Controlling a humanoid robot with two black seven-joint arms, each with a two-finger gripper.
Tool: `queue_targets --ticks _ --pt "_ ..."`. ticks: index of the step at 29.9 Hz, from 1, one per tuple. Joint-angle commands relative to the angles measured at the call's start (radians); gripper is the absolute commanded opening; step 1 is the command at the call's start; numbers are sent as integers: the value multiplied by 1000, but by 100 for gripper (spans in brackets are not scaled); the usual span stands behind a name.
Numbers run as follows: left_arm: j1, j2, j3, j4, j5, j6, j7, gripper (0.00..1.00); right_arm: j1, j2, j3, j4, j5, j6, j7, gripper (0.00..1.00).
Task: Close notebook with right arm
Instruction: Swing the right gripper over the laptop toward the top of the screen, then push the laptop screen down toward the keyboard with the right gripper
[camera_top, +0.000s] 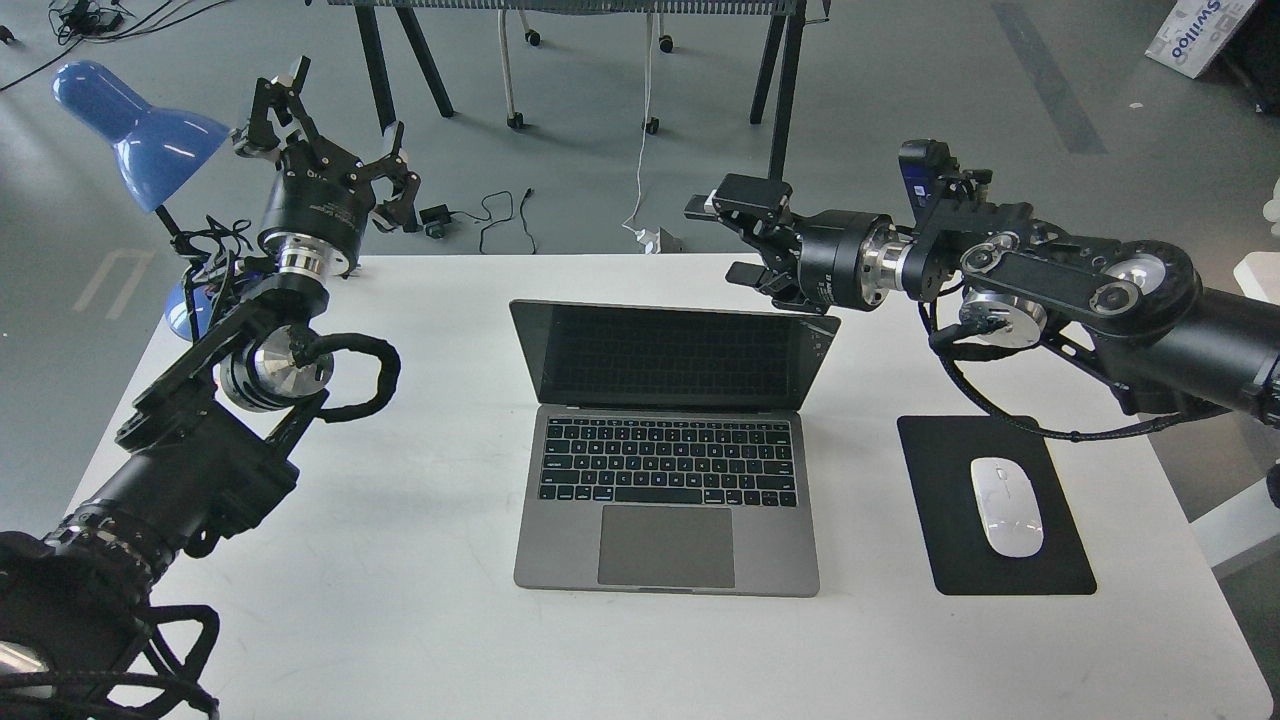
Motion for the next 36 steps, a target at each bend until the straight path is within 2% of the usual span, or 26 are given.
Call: queue_targets --ticks 1,23,36 --pt "0 0 0 0 0 0 0 100 -1 -1 -4 30 -32 6 2 100" --pt "0 0 0 1 0 2 0 100 9 8 -169 208 -243 9 0 100" --pt "0 0 0 1 0 2 0 100 -30 20 -277 240 -292 2 -1 100"
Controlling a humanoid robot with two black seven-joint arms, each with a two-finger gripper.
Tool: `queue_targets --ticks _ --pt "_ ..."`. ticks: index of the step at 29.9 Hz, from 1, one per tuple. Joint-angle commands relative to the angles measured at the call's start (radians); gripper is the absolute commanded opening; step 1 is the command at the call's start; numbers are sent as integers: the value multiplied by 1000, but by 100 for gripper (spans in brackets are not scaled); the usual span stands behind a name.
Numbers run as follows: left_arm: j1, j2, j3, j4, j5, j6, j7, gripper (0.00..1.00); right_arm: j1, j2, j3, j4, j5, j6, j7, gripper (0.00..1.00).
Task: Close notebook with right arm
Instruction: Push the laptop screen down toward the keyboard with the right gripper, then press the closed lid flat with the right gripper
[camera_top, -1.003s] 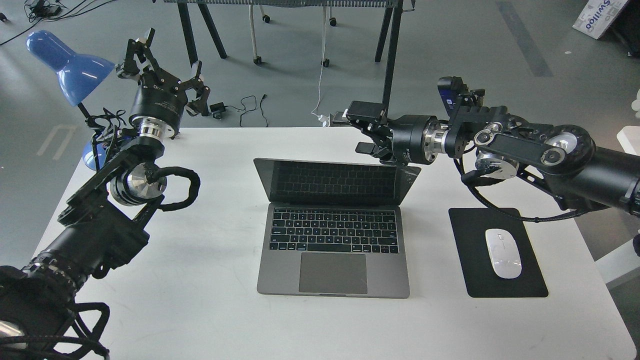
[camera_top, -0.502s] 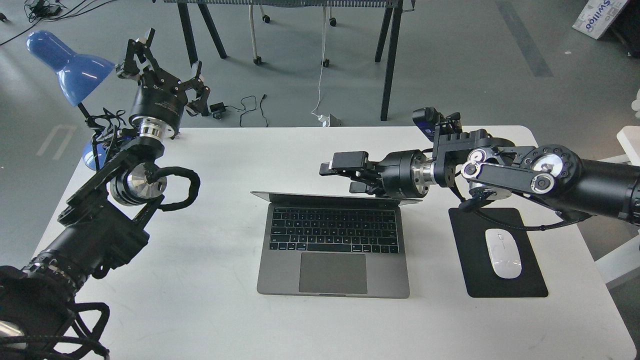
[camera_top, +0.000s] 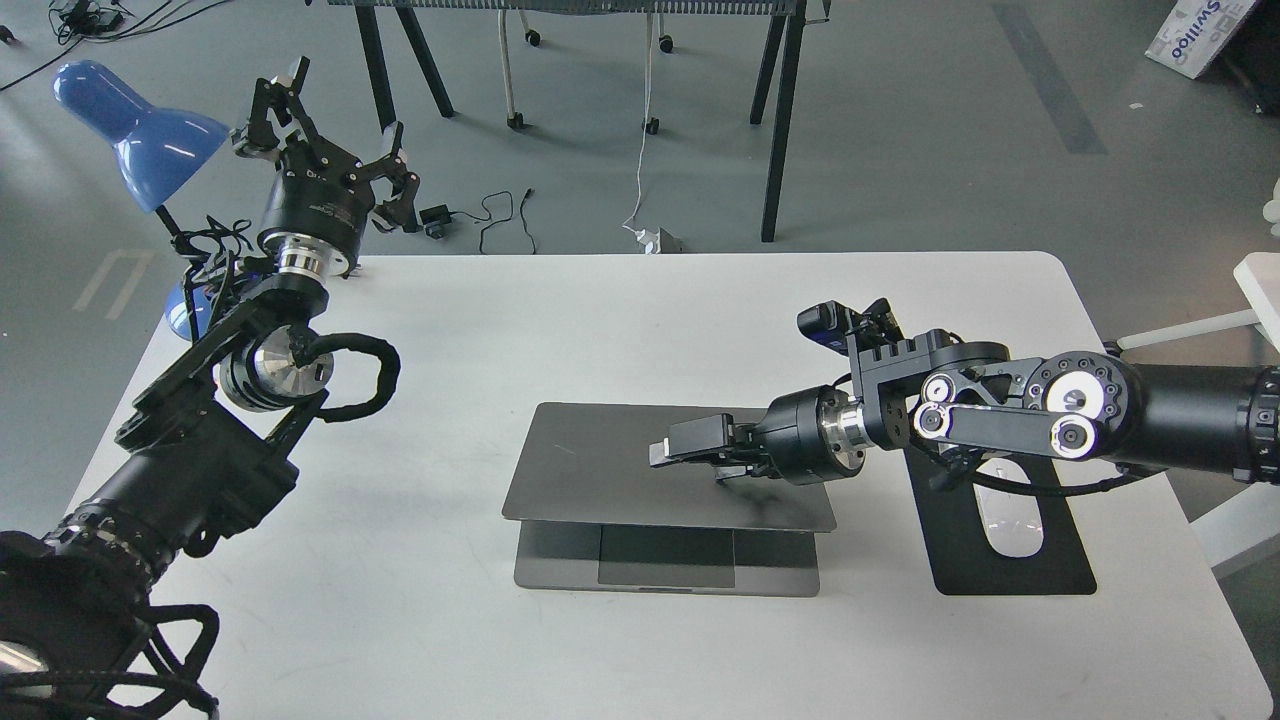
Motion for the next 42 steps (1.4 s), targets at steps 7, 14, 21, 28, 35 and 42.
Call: queue_targets --ticks 7,14,21,28,35,42 --pt "-1 -1 0 0 0 0 0 100 -42 7 -60 0 -8 -8 -1 100" --pt "-1 -1 0 0 0 0 0 100 -42 10 -63 -2 -9 -8 -8 100" --pt "-1 -1 0 1 0 0 0 100 -44 28 -116 -8 -41 -11 -14 100" --pt "-1 -1 0 0 0 -2 0 100 -44 34 -118 -9 -41 -13 -14 100" --pt "-1 -1 0 0 0 0 0 100 -45 39 -121 -9 -50 -19 -15 100" --pt "-1 1 0 1 0 -2 0 100 -48 39 -123 -11 -63 -23 -15 100"
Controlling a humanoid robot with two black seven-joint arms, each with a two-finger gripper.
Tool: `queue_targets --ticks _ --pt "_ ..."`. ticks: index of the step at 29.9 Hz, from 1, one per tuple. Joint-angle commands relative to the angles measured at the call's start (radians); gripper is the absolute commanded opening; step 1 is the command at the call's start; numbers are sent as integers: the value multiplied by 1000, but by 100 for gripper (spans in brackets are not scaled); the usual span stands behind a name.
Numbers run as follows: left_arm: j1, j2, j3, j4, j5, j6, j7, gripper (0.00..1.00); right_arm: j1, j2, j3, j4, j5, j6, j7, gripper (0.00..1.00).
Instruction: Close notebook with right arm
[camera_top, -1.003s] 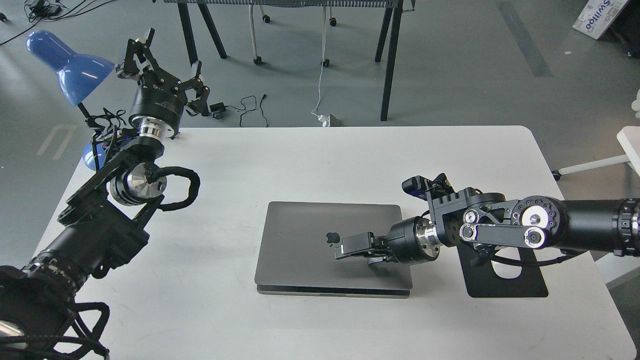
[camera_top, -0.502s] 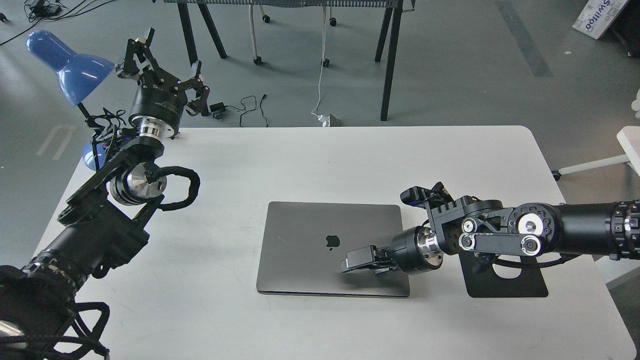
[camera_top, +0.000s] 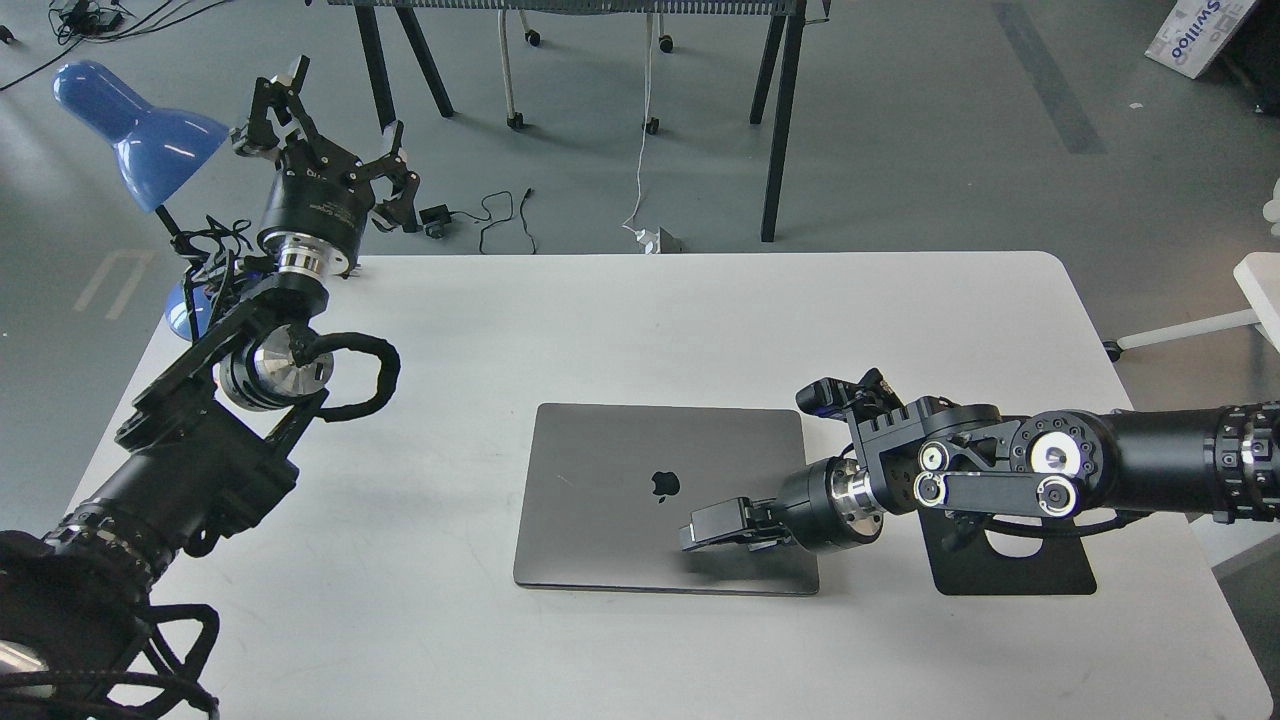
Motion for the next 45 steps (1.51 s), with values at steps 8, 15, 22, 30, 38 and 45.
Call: queue_targets --ticks 8,15,22,30,38,45 --pt "0 1 0 0 0 1 0 100 50 -10 182 -131 21 -1 5 100" --pt "-1 1 0 2 0 1 0 100 42 -10 543 -317 134 -2 5 100" --pt "-1 0 0 0 0 0 0 100 -51 -9 930 -426 357 -6 11 100" --pt "-1 0 0 0 0 0 0 100 -208 -12 1303 -433 423 4 14 100" --pt "-1 0 0 0 0 0 0 100 -311 28 1504 -423 535 -1 44 100" --pt "-1 -2 0 0 0 0 0 100 -381 53 1543 -361 560 5 72 100"
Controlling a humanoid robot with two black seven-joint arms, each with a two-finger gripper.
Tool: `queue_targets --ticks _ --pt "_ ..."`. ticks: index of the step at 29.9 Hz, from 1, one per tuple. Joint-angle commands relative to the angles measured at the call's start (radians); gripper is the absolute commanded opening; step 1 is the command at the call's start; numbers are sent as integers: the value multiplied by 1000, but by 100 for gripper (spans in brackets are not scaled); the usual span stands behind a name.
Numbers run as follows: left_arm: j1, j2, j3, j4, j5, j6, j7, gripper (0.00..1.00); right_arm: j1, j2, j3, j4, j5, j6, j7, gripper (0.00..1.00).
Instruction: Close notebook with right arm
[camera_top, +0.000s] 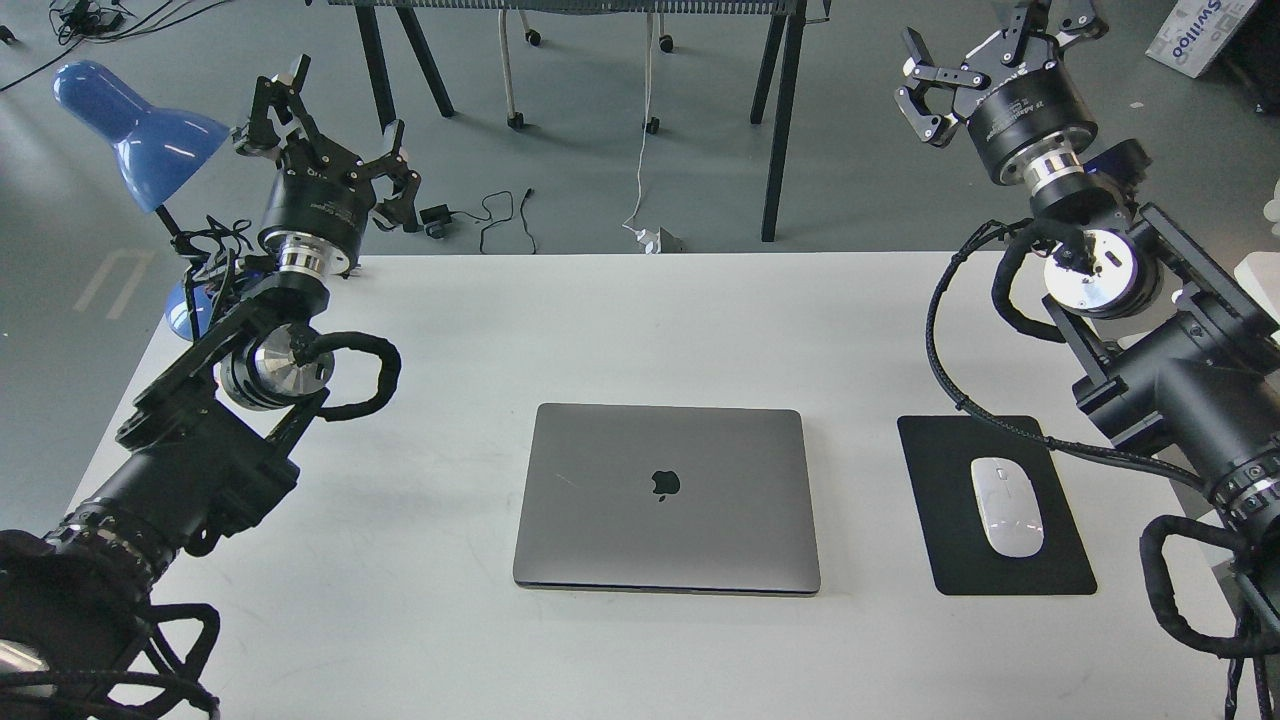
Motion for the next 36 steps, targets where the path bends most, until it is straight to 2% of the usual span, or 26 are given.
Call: queue_targets --ticks 1,36 --pt "0 0 0 0 0 0 0 100 -35 4 3 42 2 3 2 100" --pt "0 0 0 0 0 2 0 100 -71 35 3 84 0 9 3 100"
